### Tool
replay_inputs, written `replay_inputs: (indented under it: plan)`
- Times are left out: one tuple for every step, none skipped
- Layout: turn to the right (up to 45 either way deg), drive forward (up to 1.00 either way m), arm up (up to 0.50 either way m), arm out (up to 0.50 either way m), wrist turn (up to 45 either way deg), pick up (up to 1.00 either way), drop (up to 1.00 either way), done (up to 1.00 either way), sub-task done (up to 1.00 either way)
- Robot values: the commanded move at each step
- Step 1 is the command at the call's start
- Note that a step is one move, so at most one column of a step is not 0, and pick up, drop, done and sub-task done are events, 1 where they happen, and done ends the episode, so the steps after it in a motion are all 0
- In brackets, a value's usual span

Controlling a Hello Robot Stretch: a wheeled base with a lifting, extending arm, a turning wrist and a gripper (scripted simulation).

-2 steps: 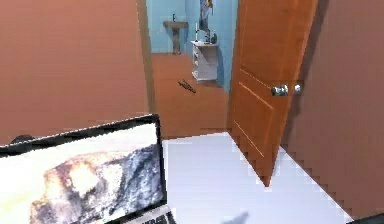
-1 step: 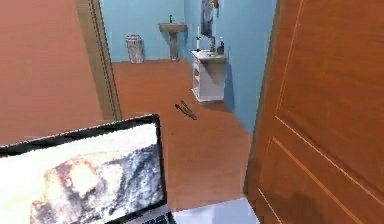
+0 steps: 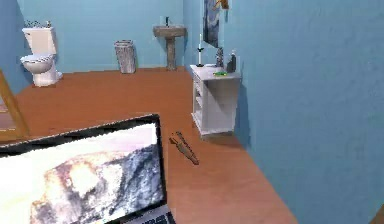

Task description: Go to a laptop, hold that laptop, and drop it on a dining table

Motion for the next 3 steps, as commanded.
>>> replay_inputs:
  plan:
    - [-27.0,0.00,0.00,0.00,0.0,0.00,0.00,0.00,0.00]
    - [-3.0,0.00,0.00,0.00,0.0,0.00,0.00,0.00,0.00]
    - [0.0,0.65,0.00,0.00,0.0,0.00,0.00,0.00,0.00]
